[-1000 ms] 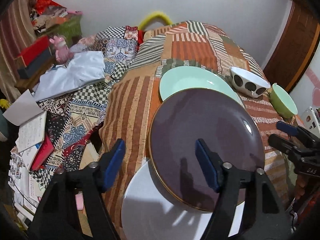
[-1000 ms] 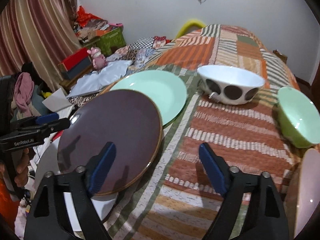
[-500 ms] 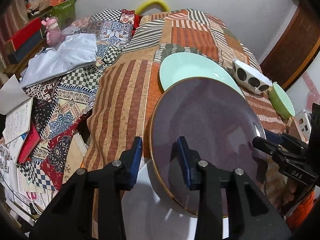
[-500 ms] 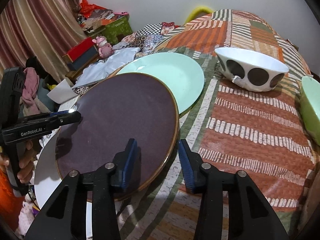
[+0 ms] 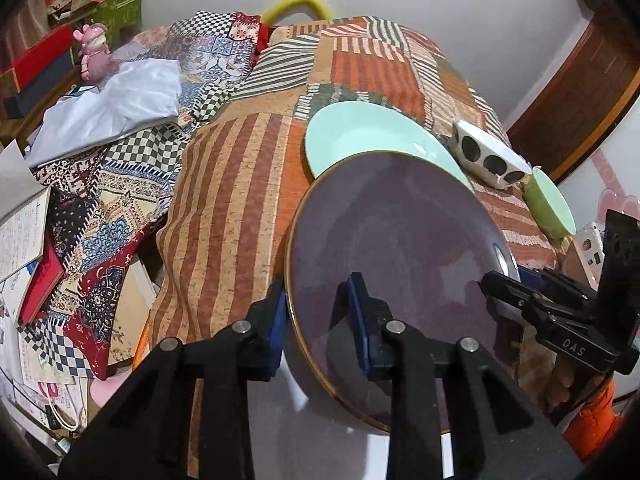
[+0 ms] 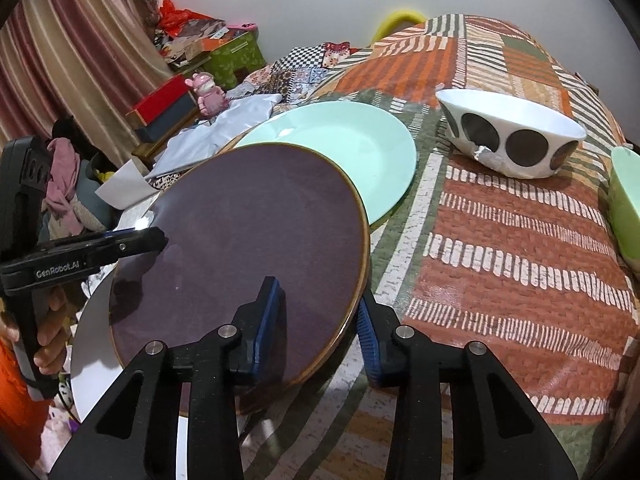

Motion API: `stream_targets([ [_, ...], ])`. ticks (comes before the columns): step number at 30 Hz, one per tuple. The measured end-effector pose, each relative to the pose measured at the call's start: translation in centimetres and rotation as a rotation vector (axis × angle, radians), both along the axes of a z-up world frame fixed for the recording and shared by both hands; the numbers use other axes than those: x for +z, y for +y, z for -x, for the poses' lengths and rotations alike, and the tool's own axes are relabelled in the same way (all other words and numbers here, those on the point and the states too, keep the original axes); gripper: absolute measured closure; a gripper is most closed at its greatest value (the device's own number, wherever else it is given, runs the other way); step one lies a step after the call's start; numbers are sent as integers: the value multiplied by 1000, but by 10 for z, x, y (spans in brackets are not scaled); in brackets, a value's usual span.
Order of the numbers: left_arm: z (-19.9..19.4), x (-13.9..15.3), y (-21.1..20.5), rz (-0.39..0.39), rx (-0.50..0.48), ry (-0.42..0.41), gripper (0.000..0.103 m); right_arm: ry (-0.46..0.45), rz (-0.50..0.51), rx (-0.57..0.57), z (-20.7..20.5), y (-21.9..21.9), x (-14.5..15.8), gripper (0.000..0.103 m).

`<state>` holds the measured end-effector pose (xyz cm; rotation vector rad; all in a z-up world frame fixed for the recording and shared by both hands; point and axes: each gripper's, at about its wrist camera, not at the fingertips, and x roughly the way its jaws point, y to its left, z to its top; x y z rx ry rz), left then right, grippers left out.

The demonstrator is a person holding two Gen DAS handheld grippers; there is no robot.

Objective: Organize plates and bowls

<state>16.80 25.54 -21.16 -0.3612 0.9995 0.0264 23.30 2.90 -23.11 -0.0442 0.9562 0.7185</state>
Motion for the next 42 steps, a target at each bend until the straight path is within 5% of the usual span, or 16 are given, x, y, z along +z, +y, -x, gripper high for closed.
stream_targets([
  [42,42,54,-99,-55,-89,-125,74,-106,-57,-128,44,-89,42,69],
])
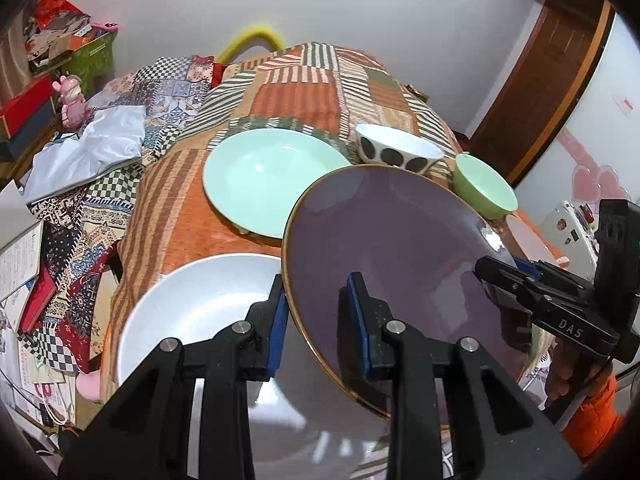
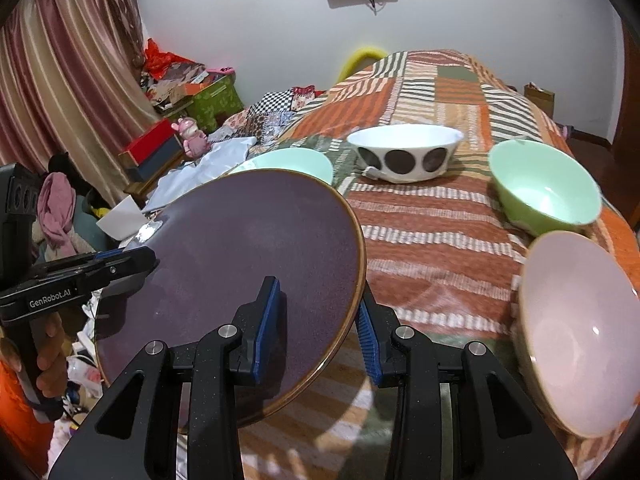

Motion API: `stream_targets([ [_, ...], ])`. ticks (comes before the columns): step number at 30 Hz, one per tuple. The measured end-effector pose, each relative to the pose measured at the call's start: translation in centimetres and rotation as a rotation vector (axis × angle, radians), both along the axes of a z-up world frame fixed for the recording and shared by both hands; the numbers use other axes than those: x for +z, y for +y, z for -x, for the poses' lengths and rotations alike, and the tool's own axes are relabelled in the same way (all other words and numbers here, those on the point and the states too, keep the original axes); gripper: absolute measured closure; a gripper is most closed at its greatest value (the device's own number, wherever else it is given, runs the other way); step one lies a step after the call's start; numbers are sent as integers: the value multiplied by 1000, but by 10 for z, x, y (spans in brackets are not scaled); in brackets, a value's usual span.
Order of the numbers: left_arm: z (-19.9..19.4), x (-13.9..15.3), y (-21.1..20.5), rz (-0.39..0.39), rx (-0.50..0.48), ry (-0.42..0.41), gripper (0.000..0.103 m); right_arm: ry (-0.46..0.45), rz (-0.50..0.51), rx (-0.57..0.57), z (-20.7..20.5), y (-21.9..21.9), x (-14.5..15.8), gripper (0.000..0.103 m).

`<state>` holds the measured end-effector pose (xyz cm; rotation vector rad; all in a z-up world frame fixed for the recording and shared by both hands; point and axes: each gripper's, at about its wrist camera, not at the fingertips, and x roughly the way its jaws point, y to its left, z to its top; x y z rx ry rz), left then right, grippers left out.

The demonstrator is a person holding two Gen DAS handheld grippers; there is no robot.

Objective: Organize plates and bowls

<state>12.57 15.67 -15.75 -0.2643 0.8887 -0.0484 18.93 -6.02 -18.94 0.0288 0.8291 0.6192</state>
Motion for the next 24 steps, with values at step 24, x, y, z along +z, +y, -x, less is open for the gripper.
stream_targets([
  [24,-2,-20,-74,-21,-103,57,74,49,1,-121,26,-69,-21,69],
])
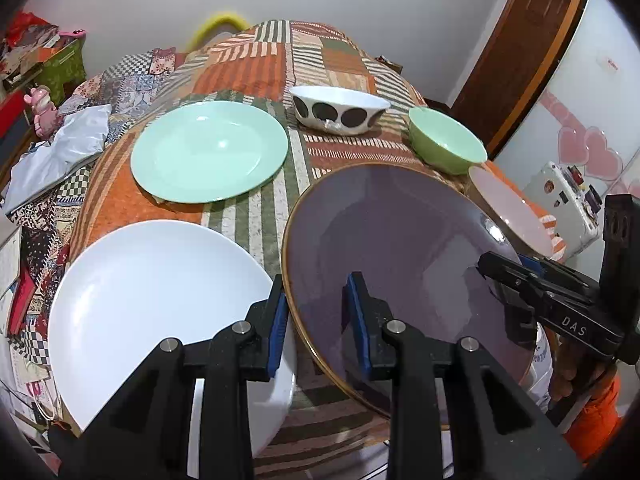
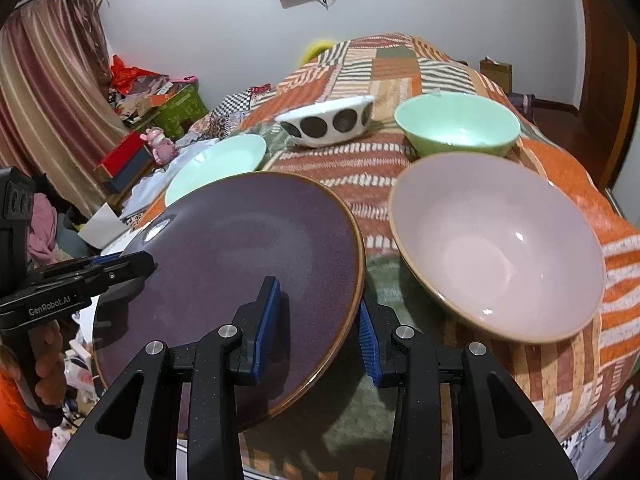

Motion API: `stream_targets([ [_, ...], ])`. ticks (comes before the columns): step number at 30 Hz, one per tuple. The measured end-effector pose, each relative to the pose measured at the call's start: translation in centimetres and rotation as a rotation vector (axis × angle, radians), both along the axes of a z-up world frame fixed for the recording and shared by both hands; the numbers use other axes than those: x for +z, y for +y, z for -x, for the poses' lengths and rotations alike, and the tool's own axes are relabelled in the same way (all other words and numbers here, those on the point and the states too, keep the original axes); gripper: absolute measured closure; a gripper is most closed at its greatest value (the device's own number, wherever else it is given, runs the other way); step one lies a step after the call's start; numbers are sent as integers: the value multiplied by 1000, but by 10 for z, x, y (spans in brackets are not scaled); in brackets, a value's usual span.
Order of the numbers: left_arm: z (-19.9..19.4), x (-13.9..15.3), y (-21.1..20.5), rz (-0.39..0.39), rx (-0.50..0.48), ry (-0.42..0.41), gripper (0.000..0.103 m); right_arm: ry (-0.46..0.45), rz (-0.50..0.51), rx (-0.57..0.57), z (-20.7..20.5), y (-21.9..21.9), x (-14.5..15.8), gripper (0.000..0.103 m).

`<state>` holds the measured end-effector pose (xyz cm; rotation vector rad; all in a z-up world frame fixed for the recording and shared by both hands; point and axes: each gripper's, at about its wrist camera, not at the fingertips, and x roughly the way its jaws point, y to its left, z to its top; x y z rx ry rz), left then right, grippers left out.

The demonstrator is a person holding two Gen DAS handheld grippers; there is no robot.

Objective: Organize plates and bowls

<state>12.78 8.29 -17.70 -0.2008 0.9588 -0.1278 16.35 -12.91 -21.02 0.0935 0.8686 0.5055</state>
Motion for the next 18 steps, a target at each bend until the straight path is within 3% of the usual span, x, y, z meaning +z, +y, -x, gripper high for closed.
stream_targets([
  [18,-18,-30,-12,18,-9,57,74,47,-8,-67,-8,-11,-20,69],
])
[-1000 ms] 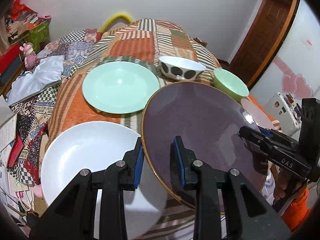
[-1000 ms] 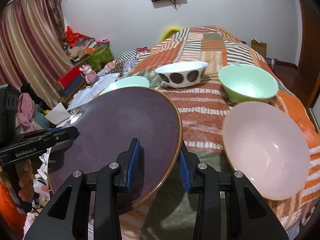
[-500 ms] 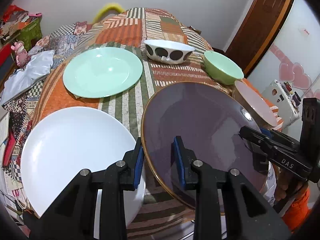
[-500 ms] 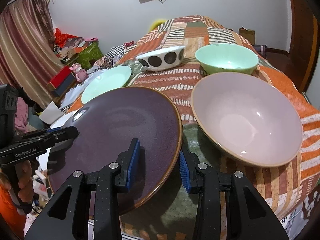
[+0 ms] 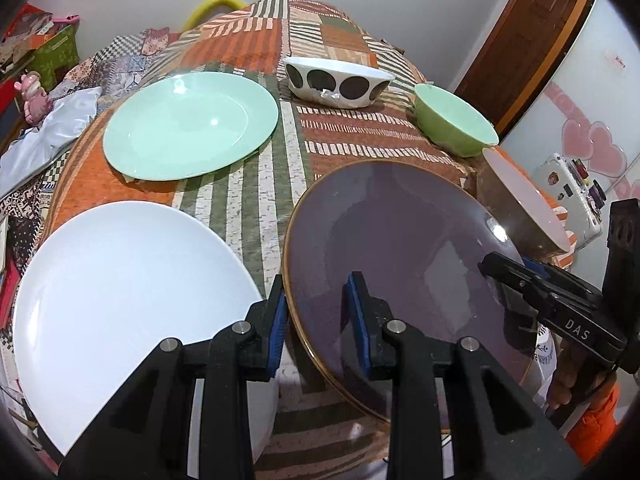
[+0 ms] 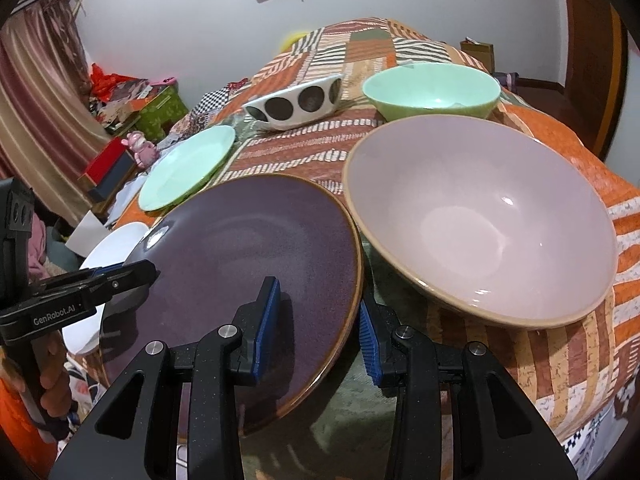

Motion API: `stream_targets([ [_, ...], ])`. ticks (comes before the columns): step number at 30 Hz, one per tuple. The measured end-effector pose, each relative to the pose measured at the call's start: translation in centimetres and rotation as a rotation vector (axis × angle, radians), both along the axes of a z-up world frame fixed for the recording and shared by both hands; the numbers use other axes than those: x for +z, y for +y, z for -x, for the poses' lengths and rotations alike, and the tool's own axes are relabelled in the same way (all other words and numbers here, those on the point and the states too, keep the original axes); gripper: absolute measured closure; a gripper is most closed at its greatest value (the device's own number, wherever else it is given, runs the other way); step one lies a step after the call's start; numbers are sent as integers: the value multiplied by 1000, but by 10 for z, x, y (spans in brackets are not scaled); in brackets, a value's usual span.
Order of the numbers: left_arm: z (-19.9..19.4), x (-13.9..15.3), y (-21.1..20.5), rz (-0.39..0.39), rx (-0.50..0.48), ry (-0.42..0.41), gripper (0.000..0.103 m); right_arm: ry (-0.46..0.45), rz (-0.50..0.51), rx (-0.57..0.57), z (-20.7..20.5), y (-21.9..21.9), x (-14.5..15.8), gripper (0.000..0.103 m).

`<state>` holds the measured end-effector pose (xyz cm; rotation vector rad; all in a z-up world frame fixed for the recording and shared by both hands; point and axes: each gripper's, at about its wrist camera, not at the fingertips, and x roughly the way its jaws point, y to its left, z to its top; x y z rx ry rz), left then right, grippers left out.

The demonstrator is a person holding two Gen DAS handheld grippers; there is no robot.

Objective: Organize plates and bowls

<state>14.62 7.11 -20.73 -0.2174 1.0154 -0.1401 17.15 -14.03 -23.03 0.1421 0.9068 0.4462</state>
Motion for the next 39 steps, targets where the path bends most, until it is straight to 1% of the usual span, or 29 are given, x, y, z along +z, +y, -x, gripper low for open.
stream_targets([
  [5,-6,-6,1,13,4,12,74,-2,-9,-16,-1,-3,-2,69],
  [10,-9,-11,1,13,12,19,74,-2,0,-13,-2,-2,-3,69],
  [13,-9,-13,3,28,21,27,74,-3,-4,-5,-2,-2,-3,69],
  [18,-3,-11,-3,-36,19,13,74,-8,13,3,-1,0,-1,67],
  [21,0,-8,-2,-31,23,8,74,-11,18,-1,2,-1,1,67],
  [29,19,16,6,-59,47,-49,74,-11,9,5,11,-8,10,67],
  [32,29,26,11,-72,62,-71,73,-29,-4,14,17,-9,17,67],
  [34,36,33,15,-81,75,-88,70,-50,-7,27,23,-7,24,67],
  [36,43,41,20,-92,92,-108,63,-73,-6,43,28,-2,31,67],
  [39,53,52,26,-109,110,-136,61,-106,-5,69,33,7,41,67],
])
